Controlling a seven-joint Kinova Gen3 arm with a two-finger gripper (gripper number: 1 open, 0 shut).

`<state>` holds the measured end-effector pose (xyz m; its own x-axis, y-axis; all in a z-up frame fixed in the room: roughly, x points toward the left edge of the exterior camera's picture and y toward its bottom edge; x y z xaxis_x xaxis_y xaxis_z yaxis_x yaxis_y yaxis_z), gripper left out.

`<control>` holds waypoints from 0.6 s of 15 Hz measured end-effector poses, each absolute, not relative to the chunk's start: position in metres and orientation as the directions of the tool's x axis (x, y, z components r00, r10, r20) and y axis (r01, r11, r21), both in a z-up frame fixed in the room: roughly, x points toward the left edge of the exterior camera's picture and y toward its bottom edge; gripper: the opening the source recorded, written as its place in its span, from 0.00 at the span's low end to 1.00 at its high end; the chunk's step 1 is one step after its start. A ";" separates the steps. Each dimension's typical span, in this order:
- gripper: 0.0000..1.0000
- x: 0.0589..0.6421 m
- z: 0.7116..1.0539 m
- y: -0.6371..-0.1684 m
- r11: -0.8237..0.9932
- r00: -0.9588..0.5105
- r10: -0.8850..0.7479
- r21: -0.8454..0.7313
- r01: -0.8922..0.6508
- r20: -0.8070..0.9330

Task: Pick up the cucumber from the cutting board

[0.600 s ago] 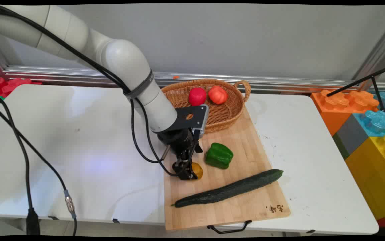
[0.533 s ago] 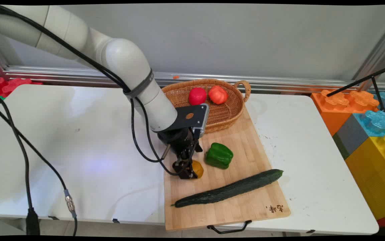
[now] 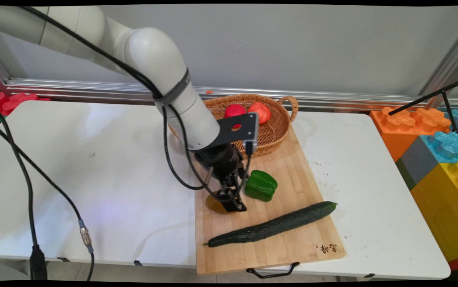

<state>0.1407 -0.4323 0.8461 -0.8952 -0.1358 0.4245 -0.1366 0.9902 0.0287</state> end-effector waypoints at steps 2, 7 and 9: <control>1.00 0.131 0.850 -0.427 0.980 -0.883 -0.197 0.080 -0.180 0.427; 1.00 0.108 0.845 -0.417 0.932 -0.834 -0.360 0.195 -0.304 0.419; 1.00 0.103 0.833 -0.415 0.906 -0.812 -0.421 0.217 -0.363 0.404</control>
